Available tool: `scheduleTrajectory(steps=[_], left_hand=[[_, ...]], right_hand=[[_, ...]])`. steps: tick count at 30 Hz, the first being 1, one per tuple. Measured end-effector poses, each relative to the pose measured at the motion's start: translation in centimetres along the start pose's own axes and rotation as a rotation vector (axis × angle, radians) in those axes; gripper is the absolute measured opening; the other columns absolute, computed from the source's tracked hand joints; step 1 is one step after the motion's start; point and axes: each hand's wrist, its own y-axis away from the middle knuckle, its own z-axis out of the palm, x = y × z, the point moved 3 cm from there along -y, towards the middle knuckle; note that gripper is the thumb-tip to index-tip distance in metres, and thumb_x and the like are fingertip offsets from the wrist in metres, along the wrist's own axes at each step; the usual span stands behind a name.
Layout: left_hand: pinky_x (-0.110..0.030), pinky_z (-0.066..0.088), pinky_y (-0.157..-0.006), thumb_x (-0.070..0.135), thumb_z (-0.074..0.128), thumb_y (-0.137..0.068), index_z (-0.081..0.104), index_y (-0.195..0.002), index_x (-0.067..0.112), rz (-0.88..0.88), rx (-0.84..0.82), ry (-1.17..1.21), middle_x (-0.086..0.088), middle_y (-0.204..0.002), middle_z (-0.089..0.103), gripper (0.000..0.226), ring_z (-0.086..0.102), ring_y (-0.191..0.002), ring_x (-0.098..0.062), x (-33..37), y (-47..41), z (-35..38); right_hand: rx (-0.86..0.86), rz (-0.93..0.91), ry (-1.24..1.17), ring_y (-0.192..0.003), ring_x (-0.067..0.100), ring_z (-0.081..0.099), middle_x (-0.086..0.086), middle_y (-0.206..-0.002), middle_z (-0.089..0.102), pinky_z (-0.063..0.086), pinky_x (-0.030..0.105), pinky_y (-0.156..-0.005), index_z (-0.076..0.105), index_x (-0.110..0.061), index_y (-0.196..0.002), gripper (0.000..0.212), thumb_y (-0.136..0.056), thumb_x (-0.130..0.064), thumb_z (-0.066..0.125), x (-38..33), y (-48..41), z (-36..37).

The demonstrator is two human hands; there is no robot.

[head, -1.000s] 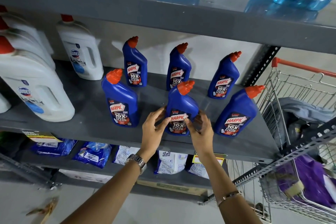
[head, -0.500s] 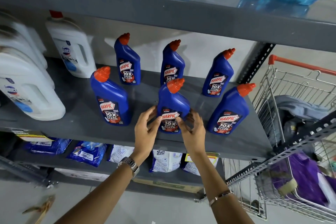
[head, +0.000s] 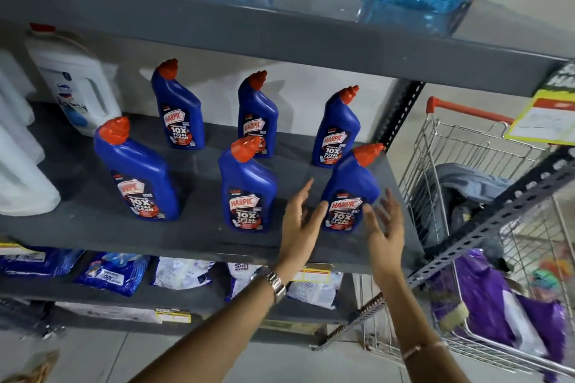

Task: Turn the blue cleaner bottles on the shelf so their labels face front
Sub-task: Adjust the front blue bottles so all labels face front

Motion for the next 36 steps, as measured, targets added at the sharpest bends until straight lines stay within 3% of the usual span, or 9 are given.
scheduleTrajectory(steps=[3,5,7,10,15,20,24,30,36], left_hand=[[-0.035,0.047,-0.1,0.026,0.055,-0.089,0.046,-0.129,0.025,-0.032,-0.032,-0.014,0.001,-0.132,0.051,0.041,0.052,-0.118,-0.01,-0.5,-1.6,1.1],[-0.017,0.051,-0.085,0.019,0.055,-0.091,0.046,-0.127,0.026,-0.037,-0.047,0.021,-0.008,-0.13,0.055,0.038,0.058,-0.108,-0.006,-0.7,-1.8,1.4],[-0.006,0.047,-0.075,0.01,0.052,-0.092,0.046,-0.124,0.028,-0.023,-0.052,0.029,-0.003,-0.123,0.057,0.037,0.06,-0.099,0.006,-0.6,-1.5,1.1],[-0.004,0.044,-0.076,0.011,0.053,-0.091,0.047,-0.117,0.036,-0.011,-0.05,-0.027,0.006,-0.116,0.057,0.036,0.055,-0.095,0.018,-0.8,-0.7,0.6],[-0.005,0.046,-0.075,0.011,0.061,-0.086,0.046,-0.116,0.039,0.032,-0.004,-0.098,0.019,-0.111,0.052,0.044,0.055,-0.094,0.015,-0.8,0.6,0.7],[-0.018,0.049,-0.09,0.016,0.065,-0.084,0.055,-0.121,0.026,0.051,0.105,-0.128,0.001,-0.121,0.06,0.04,0.055,-0.1,0.014,-1.0,0.6,1.1],[-0.004,0.044,-0.081,0.014,0.066,-0.083,0.056,-0.121,0.015,0.072,0.12,-0.15,0.001,-0.118,0.06,0.039,0.054,-0.097,0.019,-0.7,0.6,1.3],[-0.01,0.046,-0.087,0.017,0.065,-0.084,0.056,-0.121,0.017,0.074,0.102,-0.133,-0.001,-0.12,0.061,0.038,0.053,-0.1,0.017,-1.0,0.6,1.9],[-0.015,0.048,-0.089,0.02,0.067,-0.083,0.056,-0.121,0.018,0.076,0.071,-0.11,-0.005,-0.122,0.063,0.04,0.057,-0.106,0.0,-1.1,0.3,1.8]], right_hand=[[-0.124,-0.005,0.006,-0.12,0.02,0.051,0.007,-0.131,0.053,0.051,0.025,-0.088,0.045,-0.025,-0.131,0.046,-0.088,-0.025,0.06,0.3,-1.7,0.2],[-0.161,-0.015,-0.01,-0.11,0.02,0.055,0.008,-0.12,0.056,0.053,0.011,-0.074,0.047,-0.026,-0.125,0.036,-0.091,-0.018,0.055,0.3,-1.9,0.2],[-0.175,-0.034,-0.017,-0.104,0.018,0.058,0.008,-0.117,0.059,0.053,0.01,-0.071,0.048,-0.025,-0.123,0.033,-0.091,-0.019,0.054,0.4,-1.8,-0.2],[-0.198,-0.05,0.005,-0.103,0.015,0.06,0.006,-0.114,0.061,0.055,0.016,-0.076,0.049,-0.025,-0.124,0.035,-0.09,-0.027,0.056,0.7,-1.0,-0.6],[-0.195,-0.053,0.037,-0.111,0.018,0.059,0.007,-0.119,0.063,0.052,0.036,-0.088,0.049,-0.022,-0.127,0.039,-0.089,-0.029,0.057,0.8,-0.3,-1.2],[-0.216,-0.056,0.024,-0.112,0.018,0.059,0.007,-0.12,0.063,0.052,0.035,-0.088,0.05,-0.022,-0.127,0.037,-0.09,-0.024,0.056,0.4,-0.2,-1.2],[-0.221,-0.05,0.025,-0.111,0.018,0.059,0.005,-0.118,0.062,0.052,0.038,-0.09,0.051,-0.026,-0.124,0.035,-0.089,-0.025,0.057,0.3,-0.2,-1.4],[-0.2,-0.027,0.017,-0.114,0.023,0.059,0.01,-0.12,0.063,0.052,0.044,-0.093,0.05,-0.019,-0.128,0.041,-0.088,-0.025,0.057,0.6,-0.3,-2.0],[-0.19,-0.032,0.022,-0.111,0.022,0.06,-0.005,-0.108,0.064,0.051,0.045,-0.095,0.051,-0.023,-0.126,0.037,-0.089,-0.025,0.056,0.2,-0.1,-1.8]])
